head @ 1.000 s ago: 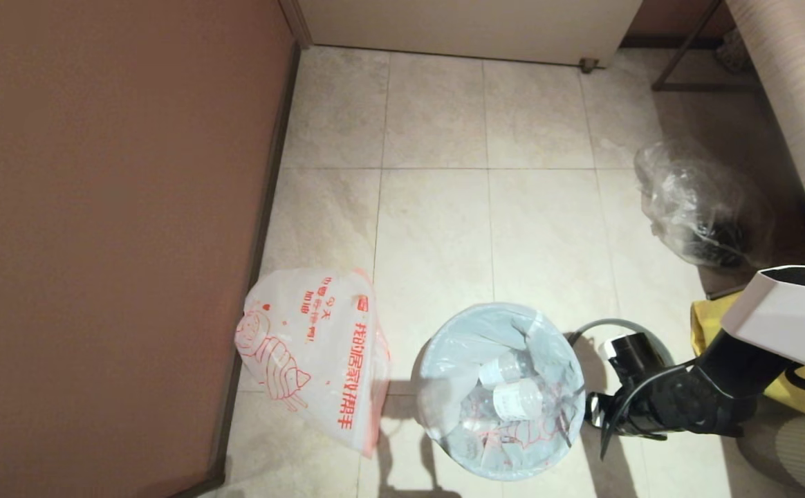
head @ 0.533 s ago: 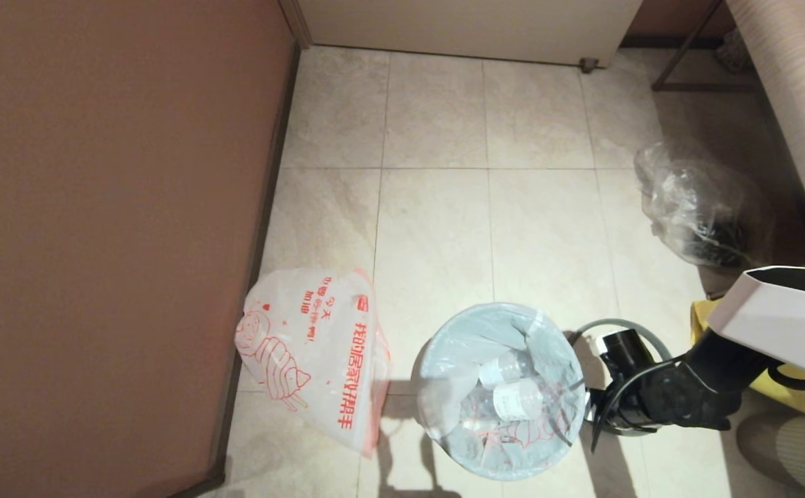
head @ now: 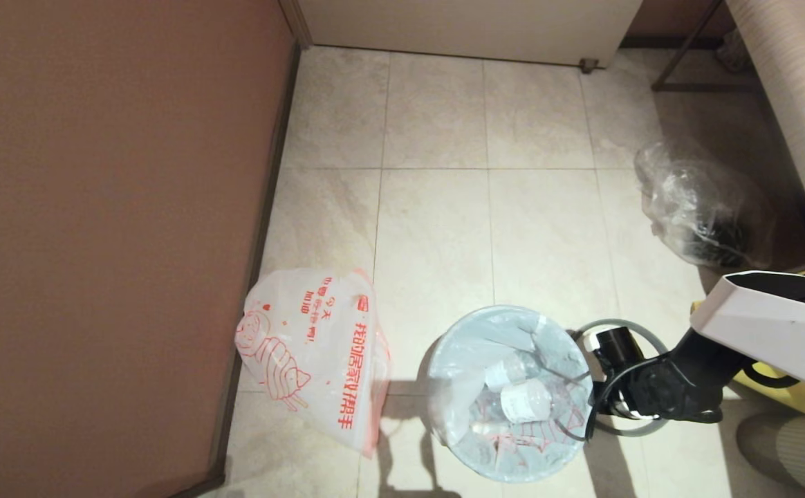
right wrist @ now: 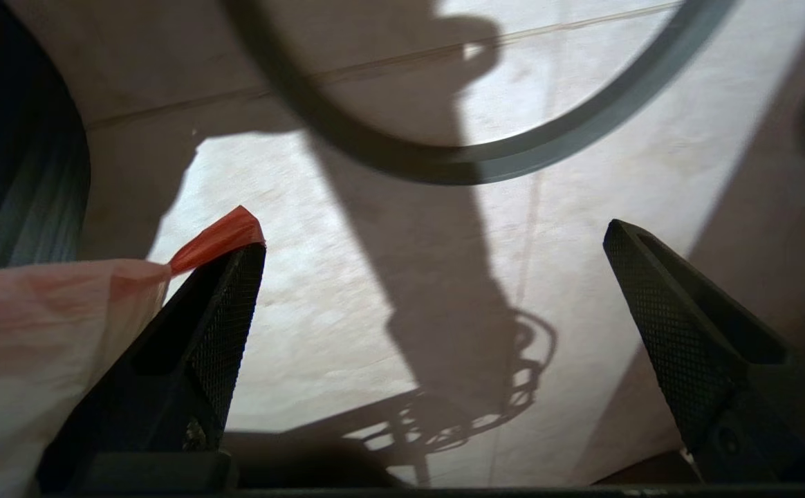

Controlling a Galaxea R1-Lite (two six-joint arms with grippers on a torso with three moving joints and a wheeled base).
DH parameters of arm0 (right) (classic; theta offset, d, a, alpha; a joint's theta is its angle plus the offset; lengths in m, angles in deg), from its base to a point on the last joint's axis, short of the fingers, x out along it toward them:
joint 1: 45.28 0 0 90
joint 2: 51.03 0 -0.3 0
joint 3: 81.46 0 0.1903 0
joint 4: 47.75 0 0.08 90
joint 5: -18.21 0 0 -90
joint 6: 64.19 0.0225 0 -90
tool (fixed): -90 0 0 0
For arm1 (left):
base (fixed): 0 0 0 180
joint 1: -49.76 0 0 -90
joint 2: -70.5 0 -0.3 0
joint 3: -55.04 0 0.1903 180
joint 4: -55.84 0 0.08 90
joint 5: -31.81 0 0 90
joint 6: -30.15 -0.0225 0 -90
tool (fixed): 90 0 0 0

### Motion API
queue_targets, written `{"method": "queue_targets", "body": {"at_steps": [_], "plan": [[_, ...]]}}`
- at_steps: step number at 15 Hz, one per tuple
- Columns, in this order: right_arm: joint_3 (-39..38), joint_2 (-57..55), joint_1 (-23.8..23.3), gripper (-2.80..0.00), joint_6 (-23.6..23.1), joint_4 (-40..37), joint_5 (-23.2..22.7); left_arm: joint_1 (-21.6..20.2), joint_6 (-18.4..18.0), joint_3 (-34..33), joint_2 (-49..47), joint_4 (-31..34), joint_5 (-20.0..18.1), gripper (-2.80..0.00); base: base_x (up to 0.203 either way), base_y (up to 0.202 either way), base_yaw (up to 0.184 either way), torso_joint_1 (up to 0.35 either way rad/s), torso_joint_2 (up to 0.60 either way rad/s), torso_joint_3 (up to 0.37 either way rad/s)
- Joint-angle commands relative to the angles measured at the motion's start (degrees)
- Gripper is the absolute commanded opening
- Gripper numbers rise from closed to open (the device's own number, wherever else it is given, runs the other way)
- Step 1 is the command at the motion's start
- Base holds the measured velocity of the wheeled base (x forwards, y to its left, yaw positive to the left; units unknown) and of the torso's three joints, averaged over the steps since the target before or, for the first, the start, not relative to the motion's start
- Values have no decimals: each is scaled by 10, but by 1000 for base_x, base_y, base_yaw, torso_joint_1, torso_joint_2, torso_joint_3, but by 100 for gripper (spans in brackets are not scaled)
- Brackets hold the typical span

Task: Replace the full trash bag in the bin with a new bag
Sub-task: Place the trash bag on the floor

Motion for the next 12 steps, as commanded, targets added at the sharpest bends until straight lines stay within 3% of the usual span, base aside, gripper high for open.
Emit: {"method": "queue_targets", "body": {"at_steps": [1, 5, 9, 12], "plan": [[1, -2, -1, 0, 2, 1, 43, 0, 0, 0, 0, 0, 0, -280, 0, 0, 0, 0, 0, 0], [-34, 23, -6, 0, 23, 1, 58, 0, 0, 0, 0, 0, 0, -280, 0, 0, 0, 0, 0, 0], [-76, 71, -2, 0, 24, 21, -40, 0, 0, 0, 0, 0, 0, -280, 0, 0, 0, 0, 0, 0], [-75, 67, -13, 0, 25, 23, -87, 0, 0, 0, 0, 0, 0, -280, 0, 0, 0, 0, 0, 0]]}}
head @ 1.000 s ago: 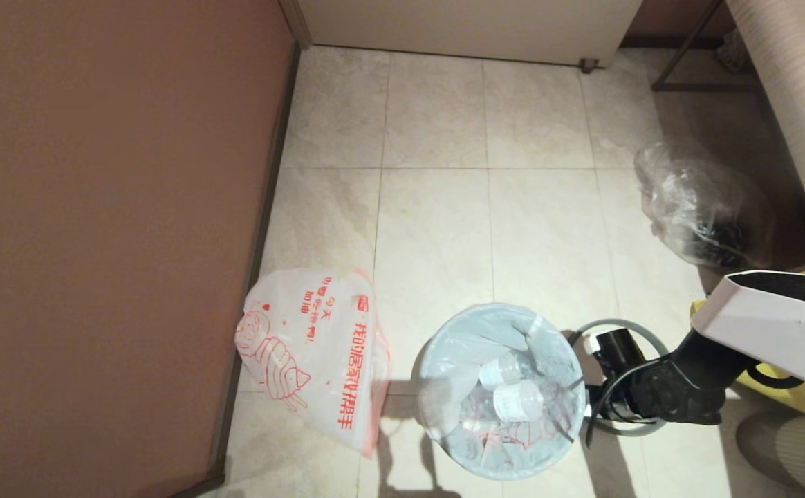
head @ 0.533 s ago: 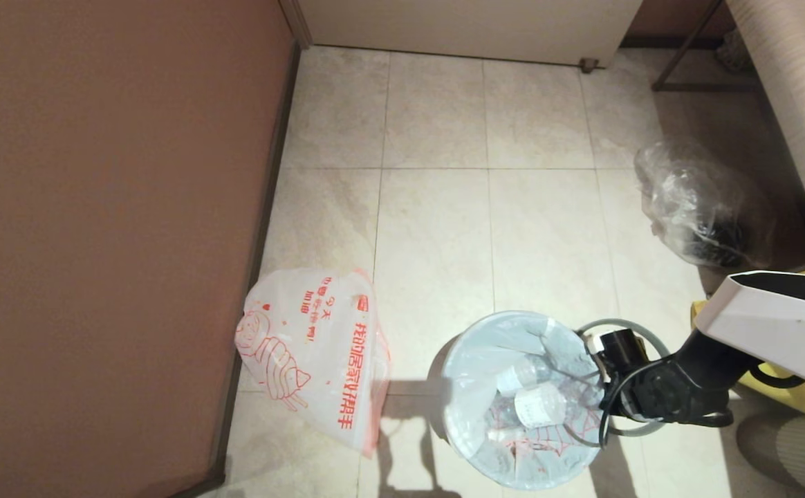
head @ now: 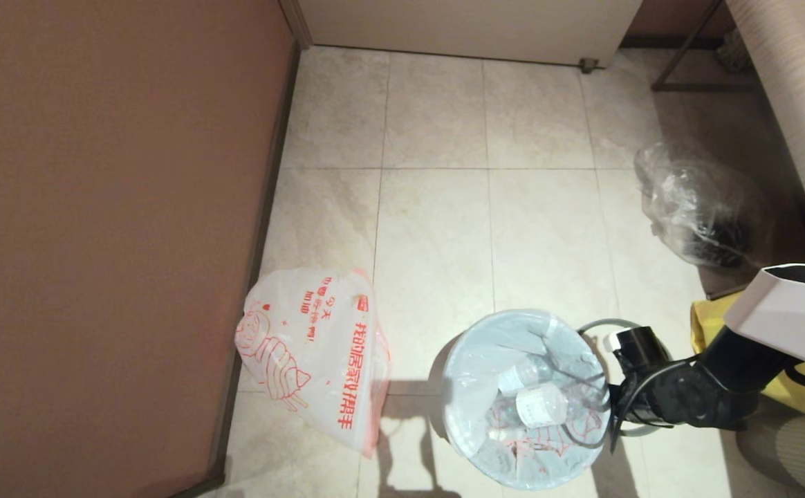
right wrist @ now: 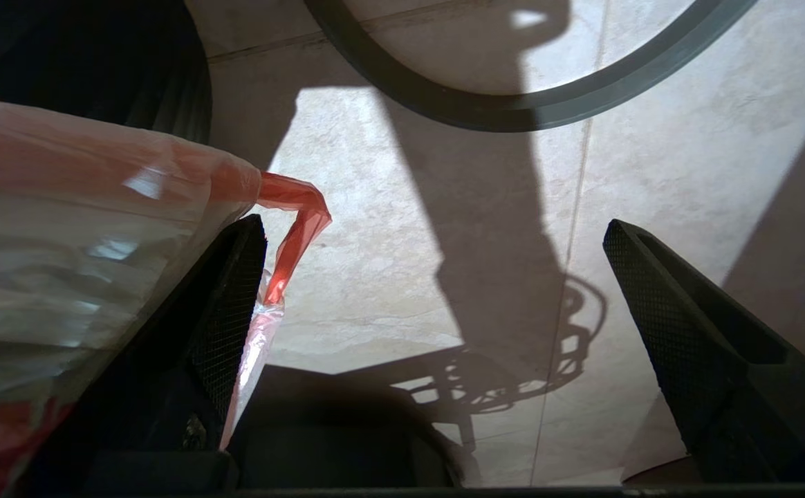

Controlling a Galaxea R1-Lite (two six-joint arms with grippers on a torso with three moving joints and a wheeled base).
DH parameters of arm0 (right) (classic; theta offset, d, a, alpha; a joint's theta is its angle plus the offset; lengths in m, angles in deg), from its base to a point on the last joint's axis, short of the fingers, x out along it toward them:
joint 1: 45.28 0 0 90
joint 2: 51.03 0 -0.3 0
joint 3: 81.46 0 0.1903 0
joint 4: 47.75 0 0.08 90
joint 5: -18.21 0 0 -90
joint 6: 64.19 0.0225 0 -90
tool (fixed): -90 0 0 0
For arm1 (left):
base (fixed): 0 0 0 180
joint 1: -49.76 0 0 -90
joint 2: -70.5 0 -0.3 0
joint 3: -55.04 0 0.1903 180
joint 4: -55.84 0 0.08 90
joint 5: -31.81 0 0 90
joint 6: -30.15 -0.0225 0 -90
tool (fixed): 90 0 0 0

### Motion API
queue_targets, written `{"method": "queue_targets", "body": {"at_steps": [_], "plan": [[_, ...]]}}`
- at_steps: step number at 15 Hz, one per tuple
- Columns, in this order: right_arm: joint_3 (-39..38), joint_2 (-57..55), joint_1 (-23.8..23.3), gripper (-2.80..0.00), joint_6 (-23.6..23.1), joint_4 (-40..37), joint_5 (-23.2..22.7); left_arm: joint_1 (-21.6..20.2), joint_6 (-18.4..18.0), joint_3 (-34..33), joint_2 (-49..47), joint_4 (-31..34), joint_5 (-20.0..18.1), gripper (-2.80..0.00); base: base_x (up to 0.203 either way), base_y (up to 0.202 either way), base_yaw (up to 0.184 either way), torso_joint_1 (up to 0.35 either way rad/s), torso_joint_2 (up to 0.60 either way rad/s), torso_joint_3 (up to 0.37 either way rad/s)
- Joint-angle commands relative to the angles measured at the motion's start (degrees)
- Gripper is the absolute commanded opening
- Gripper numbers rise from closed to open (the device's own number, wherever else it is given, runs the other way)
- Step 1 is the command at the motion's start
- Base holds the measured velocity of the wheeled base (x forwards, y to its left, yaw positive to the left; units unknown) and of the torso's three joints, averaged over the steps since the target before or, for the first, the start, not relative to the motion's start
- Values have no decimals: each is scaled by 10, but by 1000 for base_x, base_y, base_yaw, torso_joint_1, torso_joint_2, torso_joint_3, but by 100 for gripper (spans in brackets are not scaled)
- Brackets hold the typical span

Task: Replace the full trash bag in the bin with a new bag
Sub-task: Place the trash bag on the floor

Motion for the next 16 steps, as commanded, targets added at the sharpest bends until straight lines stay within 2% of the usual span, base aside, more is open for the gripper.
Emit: {"method": "queue_targets", "body": {"at_steps": [1, 6, 8, 12, 16], "plan": [[2, -3, -6, 0, 0, 2, -8, 0, 0, 0, 0, 0, 0, -280, 0, 0, 0, 0, 0, 0], [9, -31, -22, 0, -40, 29, -14, 0, 0, 0, 0, 0, 0, -280, 0, 0, 0, 0, 0, 0], [9, -37, -25, 0, -63, 57, -40, 0, 0, 0, 0, 0, 0, -280, 0, 0, 0, 0, 0, 0], [14, -37, -46, 0, -89, 61, -118, 0, 0, 0, -1, 0, 0, -280, 0, 0, 0, 0, 0, 0], [22, -47, -58, 0, -133, 60, -132, 0, 0, 0, 0, 0, 0, -280, 0, 0, 0, 0, 0, 0]]}}
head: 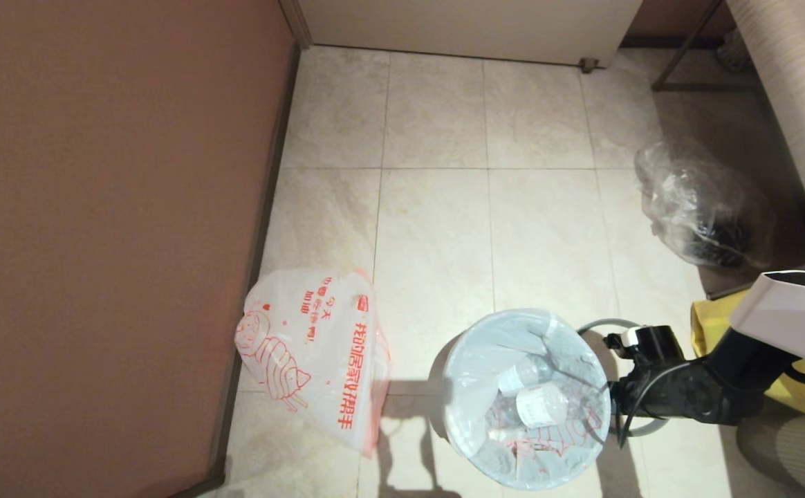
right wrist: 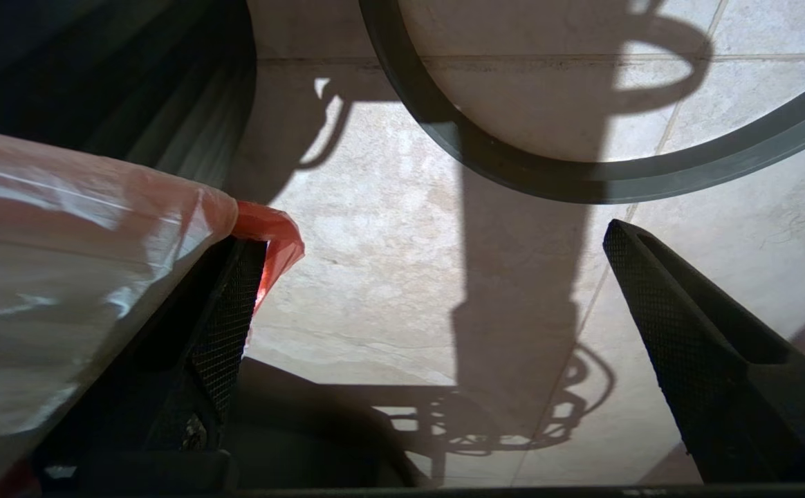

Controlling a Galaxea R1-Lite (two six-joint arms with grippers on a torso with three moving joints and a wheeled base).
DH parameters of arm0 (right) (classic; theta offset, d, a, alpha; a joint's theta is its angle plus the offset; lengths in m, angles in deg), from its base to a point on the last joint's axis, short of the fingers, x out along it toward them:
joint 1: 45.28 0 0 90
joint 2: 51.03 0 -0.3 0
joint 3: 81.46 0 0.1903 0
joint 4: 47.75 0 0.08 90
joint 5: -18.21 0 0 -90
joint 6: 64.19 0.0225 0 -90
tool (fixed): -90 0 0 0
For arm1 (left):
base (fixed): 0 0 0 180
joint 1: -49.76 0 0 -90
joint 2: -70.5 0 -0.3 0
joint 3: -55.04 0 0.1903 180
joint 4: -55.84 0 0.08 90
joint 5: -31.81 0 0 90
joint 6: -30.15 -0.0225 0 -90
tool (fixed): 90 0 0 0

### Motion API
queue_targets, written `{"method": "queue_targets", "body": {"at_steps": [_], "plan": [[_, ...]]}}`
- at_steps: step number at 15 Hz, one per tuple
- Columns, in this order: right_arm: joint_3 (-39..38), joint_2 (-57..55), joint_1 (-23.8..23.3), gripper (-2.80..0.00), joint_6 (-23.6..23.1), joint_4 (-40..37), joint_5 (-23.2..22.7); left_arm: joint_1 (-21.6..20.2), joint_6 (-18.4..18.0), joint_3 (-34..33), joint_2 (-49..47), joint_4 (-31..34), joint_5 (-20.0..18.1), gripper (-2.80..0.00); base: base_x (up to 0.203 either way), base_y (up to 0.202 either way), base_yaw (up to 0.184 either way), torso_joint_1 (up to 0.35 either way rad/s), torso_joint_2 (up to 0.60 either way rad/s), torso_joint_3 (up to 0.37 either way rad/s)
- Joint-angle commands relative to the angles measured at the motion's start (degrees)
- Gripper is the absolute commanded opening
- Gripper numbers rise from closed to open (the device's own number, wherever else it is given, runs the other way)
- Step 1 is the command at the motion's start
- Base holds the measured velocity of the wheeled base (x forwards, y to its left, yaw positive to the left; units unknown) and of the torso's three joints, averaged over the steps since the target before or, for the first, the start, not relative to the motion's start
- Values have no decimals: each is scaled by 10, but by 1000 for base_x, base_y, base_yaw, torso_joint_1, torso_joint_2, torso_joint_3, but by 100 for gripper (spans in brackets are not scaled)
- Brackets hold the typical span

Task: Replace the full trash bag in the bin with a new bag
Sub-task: Place the trash bag on the floor

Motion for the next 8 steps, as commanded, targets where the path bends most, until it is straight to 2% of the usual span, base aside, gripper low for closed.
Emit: {"method": "queue_targets", "body": {"at_steps": [1, 4, 8], "plan": [[1, -8, -1, 0, -12, 1, -1, 0, 0, 0, 0, 0, 0, -280, 0, 0, 0, 0, 0, 0], [9, -23, 0, 0, -54, 2, -7, 0, 0, 0, 0, 0, 0, -280, 0, 0, 0, 0, 0, 0], [27, -42, 1, 0, -65, 2, -17, 0, 0, 0, 0, 0, 0, -280, 0, 0, 0, 0, 0, 0]]}}
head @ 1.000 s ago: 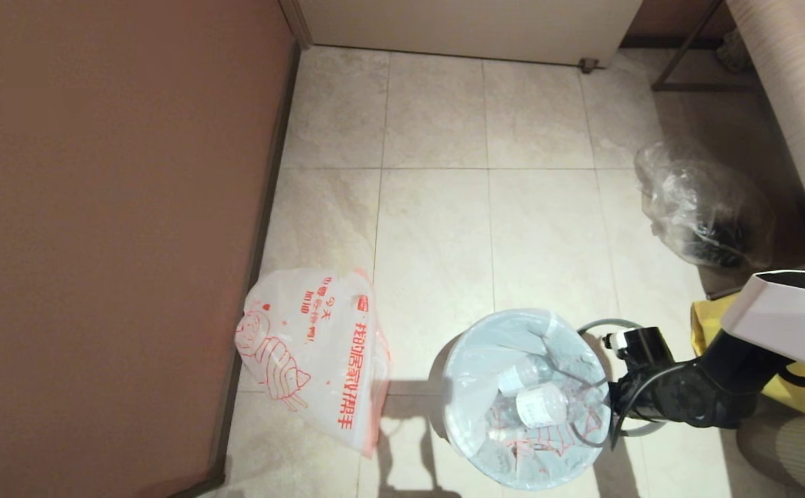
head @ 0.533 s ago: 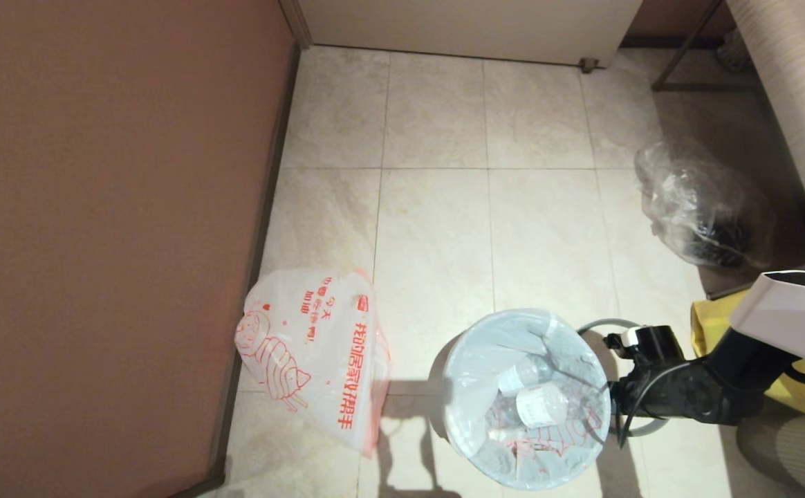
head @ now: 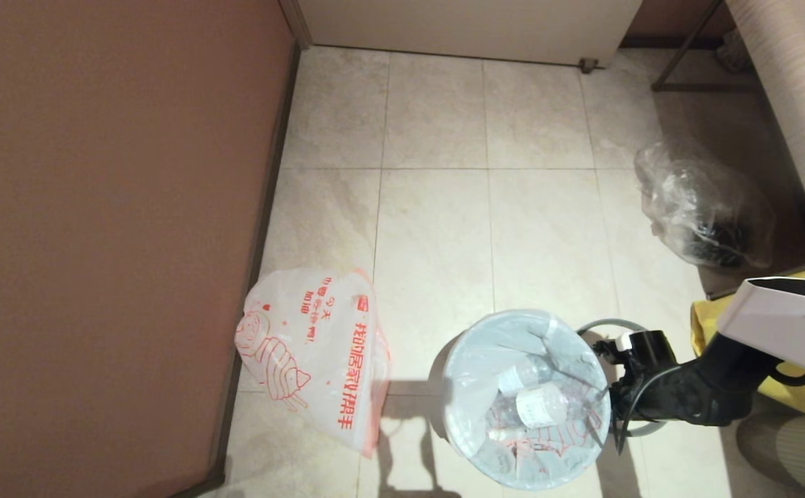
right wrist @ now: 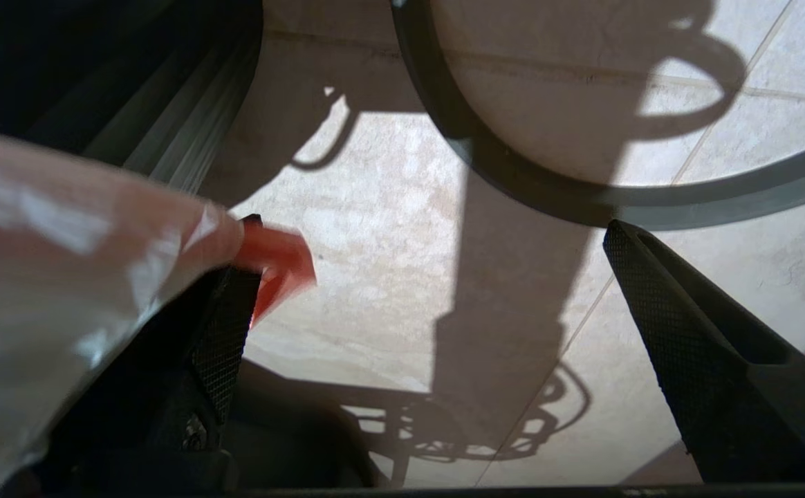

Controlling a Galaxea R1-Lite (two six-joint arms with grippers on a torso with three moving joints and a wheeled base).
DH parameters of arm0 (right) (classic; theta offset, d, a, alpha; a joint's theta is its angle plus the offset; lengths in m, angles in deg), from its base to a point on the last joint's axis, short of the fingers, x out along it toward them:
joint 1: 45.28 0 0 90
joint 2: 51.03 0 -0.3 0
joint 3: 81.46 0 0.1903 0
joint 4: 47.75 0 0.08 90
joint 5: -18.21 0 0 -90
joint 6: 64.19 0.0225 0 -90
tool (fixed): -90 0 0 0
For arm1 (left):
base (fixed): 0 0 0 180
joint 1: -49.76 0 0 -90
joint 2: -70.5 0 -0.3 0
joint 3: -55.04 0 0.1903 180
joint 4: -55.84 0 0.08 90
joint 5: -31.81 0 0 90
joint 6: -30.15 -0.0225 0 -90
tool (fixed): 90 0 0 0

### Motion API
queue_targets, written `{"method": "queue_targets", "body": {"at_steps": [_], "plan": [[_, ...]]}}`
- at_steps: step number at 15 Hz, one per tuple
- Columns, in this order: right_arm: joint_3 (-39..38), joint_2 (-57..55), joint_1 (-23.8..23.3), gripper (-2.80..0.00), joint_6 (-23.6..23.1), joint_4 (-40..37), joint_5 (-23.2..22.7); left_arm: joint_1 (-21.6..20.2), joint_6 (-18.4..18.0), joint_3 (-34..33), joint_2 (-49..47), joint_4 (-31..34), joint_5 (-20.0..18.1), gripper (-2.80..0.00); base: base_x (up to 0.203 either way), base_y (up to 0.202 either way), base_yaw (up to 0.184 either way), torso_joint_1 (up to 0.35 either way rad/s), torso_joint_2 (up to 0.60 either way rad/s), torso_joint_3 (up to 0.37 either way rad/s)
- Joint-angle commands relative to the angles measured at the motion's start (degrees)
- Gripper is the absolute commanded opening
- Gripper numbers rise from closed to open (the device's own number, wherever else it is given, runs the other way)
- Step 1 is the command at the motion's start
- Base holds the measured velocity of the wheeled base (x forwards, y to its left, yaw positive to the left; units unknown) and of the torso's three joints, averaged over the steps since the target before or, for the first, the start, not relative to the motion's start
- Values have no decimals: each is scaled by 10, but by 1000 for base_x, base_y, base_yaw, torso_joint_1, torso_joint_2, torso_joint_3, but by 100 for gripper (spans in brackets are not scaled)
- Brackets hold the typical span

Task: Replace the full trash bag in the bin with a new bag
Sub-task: Place the trash bag on the floor

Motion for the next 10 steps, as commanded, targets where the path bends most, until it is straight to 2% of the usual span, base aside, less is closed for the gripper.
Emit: {"method": "queue_targets", "body": {"at_steps": [1, 2, 5, 7, 10], "plan": [[12, -17, 0, 0, -1, 2, 2, 0, 0, 0, 0, 0, 0, -280, 0, 0, 0, 0, 0, 0], [19, -19, 0, 0, -1, 3, 16, 0, 0, 0, 0, 0, 0, -280, 0, 0, 0, 0, 0, 0], [26, -26, -1, 0, 2, 34, 115, 0, 0, 0, 0, 0, 0, -280, 0, 0, 0, 0, 0, 0], [9, -16, 0, 0, 3, 49, 137, 0, 0, 0, 0, 0, 0, -280, 0, 0, 0, 0, 0, 0], [-17, 1, 3, 0, 13, 50, 143, 0, 0, 0, 0, 0, 0, -280, 0, 0, 0, 0, 0, 0]]}}
